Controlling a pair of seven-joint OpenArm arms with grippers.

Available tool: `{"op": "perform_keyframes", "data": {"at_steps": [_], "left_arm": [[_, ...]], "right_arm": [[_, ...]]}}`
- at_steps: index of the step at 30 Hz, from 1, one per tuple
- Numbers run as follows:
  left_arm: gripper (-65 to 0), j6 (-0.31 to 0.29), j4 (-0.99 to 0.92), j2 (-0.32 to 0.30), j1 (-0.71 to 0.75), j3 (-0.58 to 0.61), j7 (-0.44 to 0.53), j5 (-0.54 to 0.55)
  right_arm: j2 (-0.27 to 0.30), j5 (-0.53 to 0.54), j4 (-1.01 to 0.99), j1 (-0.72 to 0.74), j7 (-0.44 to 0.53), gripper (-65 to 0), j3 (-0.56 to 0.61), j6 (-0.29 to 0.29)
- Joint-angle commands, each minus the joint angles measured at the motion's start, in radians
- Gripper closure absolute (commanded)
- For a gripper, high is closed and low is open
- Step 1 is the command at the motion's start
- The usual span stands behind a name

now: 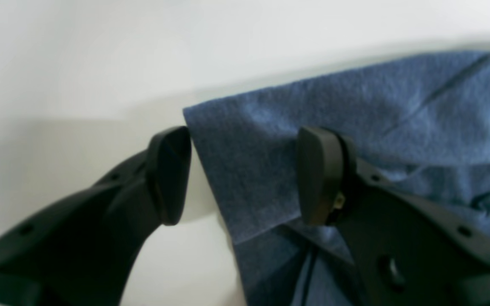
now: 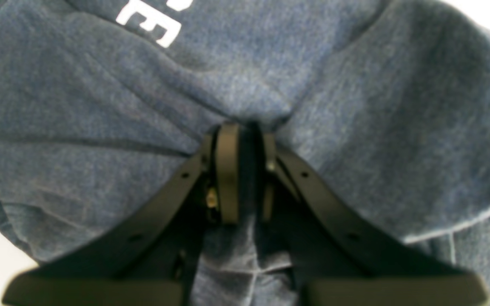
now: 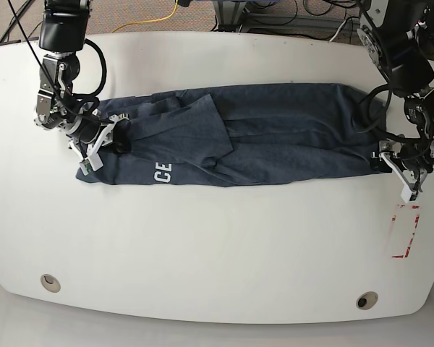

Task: Layout the t-shirt on the table in an organized manner, then fold the t-shirt properly
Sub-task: 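Regrasp the strip end with the left gripper and pull it outward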

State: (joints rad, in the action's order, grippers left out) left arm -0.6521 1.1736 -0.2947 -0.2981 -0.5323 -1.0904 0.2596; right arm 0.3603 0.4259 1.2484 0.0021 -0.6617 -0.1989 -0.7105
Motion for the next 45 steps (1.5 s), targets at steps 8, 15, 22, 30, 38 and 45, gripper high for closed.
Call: {"op": "perform_keyframes", "data": {"at_steps": [8,15,22,30,38,45], "left_arm": [[-36.9,0.047,-0.05,-0.028,-0.037,0.002,0.08,0.013],[-33.6,0.042,-0.045,-0.028,-0.036,0.057,0.08,0.017],[-6.8,0.042,-0.045,-0.027,-0.036,0.061,0.08,0.017],[-0.3,0.041,0.018,-0.027,-0.031,0.061,0.077,0.019],[0.0,0.004,0.159,-0.027,0.038,0.062,0.039,0.019],[0.0,-0.046,0.283,-0.027,0.098,0.059,-0.061,0.013]], "right_arm": [[0.0,-0.1,-0.019,-0.02,-0.14,-7.5,0.013,0.012],[0.0,-0.1,-0.019,-0.02,-0.14,-7.5,0.013,0.012],[0.0,-0.1,-0.019,-0.02,-0.14,-7.5,0.013,0.012],[0.0,-0.1,-0.02,-0.018,-0.14,-7.5,0.013,0.012],[0.0,-0.1,-0.022,-0.017,-0.14,-7.5,0.013,0.012],[-0.002,-0.1,-0.023,-0.014,-0.14,-7.5,0.013,0.012]]}}
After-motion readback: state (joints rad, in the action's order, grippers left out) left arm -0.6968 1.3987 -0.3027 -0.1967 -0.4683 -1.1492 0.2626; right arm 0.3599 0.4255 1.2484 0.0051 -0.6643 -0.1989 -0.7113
